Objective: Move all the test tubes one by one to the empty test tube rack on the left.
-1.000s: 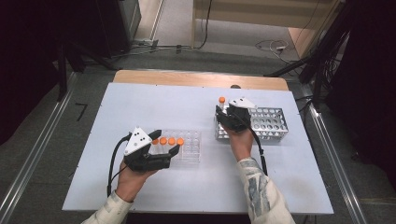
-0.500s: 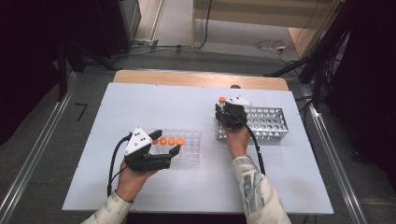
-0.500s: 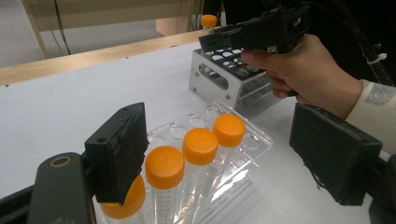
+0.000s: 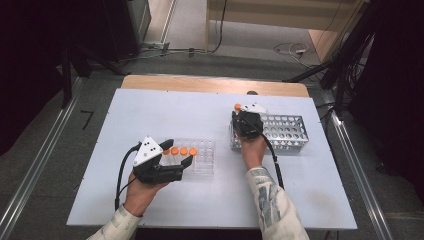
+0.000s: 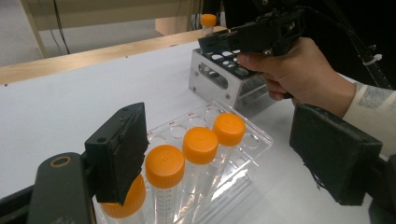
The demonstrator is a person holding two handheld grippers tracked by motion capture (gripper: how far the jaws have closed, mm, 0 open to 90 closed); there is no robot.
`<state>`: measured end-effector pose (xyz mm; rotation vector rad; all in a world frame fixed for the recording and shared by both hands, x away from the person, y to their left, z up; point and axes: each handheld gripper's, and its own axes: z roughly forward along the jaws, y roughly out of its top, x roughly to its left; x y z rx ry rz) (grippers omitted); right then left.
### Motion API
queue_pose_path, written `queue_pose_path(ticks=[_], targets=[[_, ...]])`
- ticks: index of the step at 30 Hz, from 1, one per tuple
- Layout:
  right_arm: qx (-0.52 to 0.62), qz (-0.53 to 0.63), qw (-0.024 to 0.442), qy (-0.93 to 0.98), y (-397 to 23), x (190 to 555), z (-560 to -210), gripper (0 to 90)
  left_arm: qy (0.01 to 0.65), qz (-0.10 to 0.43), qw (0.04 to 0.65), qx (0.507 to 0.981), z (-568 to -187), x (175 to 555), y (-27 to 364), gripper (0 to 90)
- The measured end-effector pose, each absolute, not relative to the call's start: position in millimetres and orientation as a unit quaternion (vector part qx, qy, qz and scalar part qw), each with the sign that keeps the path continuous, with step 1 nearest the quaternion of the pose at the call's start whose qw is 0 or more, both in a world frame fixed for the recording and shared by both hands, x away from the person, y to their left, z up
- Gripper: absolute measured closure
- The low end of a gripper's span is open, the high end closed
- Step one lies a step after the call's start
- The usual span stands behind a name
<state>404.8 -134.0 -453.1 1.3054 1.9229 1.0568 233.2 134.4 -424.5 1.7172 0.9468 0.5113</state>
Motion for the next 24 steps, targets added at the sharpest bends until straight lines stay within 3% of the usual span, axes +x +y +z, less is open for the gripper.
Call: queue_pose_path(ticks=[24], targets=[[0.486, 0.415, 0.303, 0.708, -138, 400, -441, 71.7, 0.396, 0.214, 0.527, 0.721, -425, 233, 134, 19.5]])
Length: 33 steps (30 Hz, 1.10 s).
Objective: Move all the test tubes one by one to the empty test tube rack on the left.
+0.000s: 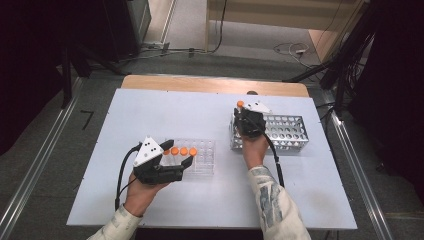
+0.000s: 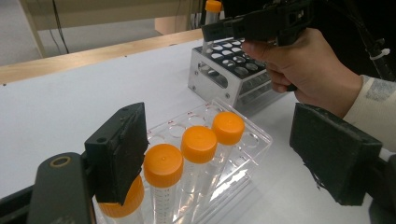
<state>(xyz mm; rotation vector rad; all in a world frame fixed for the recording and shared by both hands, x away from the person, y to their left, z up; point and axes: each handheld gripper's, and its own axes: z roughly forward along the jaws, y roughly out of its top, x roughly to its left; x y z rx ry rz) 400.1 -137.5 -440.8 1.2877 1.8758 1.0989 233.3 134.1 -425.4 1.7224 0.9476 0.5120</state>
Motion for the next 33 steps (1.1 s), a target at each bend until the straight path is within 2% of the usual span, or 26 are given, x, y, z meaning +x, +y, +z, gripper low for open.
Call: queue_pose_path(ticks=[33], targets=[[0.455, 0.454, 0.313, 0.699, -148, 383, -400, 71.7, 0.396, 0.215, 0.532, 0.717, -424, 232, 134, 19.5]])
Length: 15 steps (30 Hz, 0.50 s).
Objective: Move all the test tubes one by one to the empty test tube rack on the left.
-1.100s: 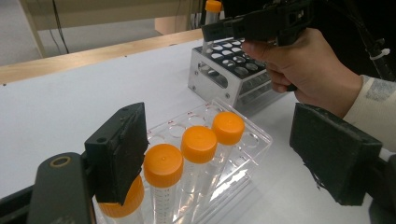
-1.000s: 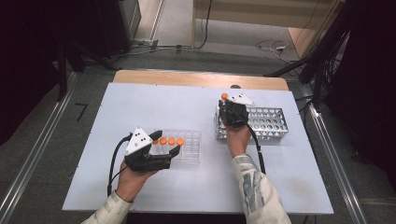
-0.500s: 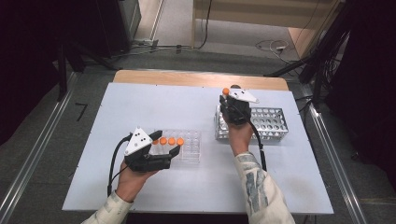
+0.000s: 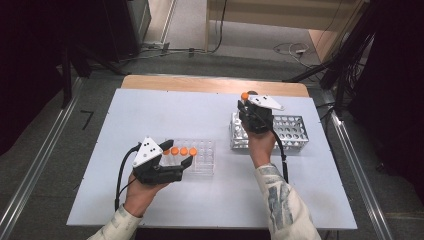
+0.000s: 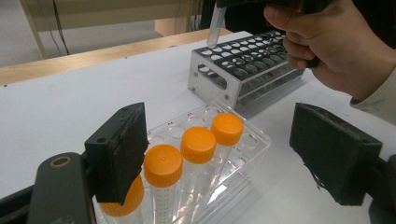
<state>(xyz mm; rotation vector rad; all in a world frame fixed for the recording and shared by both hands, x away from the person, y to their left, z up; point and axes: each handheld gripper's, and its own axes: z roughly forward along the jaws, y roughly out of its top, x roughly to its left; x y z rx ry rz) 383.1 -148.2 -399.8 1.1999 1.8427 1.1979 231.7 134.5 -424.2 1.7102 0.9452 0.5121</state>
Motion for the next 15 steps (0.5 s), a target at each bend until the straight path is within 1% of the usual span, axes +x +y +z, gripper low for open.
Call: queue_pose_path(ticks=[15], targets=[[0.437, 0.469, 0.296, 0.708, -155, 361, -391, 71.7, 0.397, 0.217, 0.531, 0.717, -424, 231, 134, 19.5]])
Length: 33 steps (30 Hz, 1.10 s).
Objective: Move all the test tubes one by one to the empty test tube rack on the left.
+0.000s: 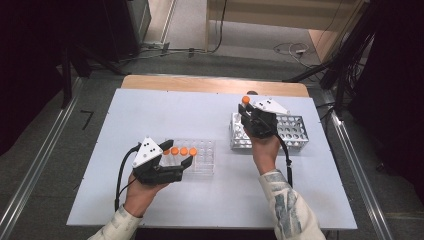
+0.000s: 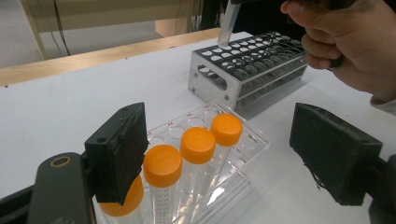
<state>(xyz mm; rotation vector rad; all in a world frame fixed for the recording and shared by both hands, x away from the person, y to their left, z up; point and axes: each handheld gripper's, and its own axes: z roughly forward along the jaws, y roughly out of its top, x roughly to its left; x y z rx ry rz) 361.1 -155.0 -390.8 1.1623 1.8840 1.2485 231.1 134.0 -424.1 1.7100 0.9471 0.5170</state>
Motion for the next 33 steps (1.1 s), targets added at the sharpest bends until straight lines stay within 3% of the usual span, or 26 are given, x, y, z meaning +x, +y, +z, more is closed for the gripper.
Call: queue_pose_path(ticks=[33], targets=[[0.391, 0.492, 0.27, 0.729, -169, 309, -397, 72.1, 0.396, 0.219, 0.531, 0.717, -423, 230, 133, 19.3]])
